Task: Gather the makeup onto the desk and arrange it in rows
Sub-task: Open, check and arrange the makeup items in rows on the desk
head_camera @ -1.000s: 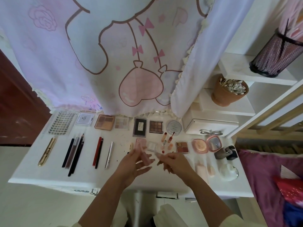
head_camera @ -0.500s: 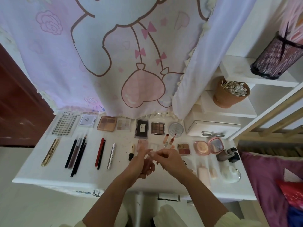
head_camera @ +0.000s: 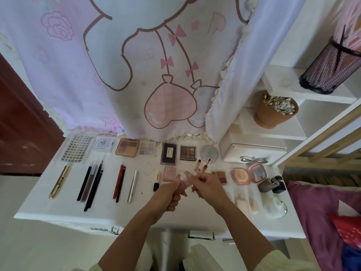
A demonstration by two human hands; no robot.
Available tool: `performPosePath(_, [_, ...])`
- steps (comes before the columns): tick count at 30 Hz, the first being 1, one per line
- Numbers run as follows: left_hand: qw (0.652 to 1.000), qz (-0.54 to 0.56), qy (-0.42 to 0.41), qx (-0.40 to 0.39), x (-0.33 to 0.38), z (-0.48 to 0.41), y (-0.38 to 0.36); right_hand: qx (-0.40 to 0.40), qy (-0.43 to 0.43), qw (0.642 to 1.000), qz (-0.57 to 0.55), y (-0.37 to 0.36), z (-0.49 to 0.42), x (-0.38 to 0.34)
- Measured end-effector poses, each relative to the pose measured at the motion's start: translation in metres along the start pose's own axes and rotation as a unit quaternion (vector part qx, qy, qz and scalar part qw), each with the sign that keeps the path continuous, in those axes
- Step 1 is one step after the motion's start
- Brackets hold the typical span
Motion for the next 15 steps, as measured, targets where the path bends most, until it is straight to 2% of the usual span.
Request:
performPosePath(9, [0.998, 0.058, 0.018, -0.007, -0.0017, -0.0022, -0.0007, -0.050, 0.081, 0.995, 0.000, 0.0011, 0.0014, -0.0030])
performPosePath(12, [1.000, 0.000, 0.000, 0.008, 0.0036, -0.0025, 0.0027, -0.072, 0.068, 0.995, -0.015, 0.0043, -0.0006, -0.0046])
performPosePath(15, [0.998, -0.052, -0.001, 0.024, 0.0058, -0.0049, 0.0028, -0.043, 0.038, 0.998, -0.011, 0.0075, -0.0036, -0.0060])
Point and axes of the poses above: each hand's wrist, its own z-axis away from the middle knuckle, its own y-axis out of the back of the hand, x = y × z, the point moved 4 cm from there along -z, towards the middle knuckle, and after that the axes turned 3 degrees about -x, right-handed, at the moved point
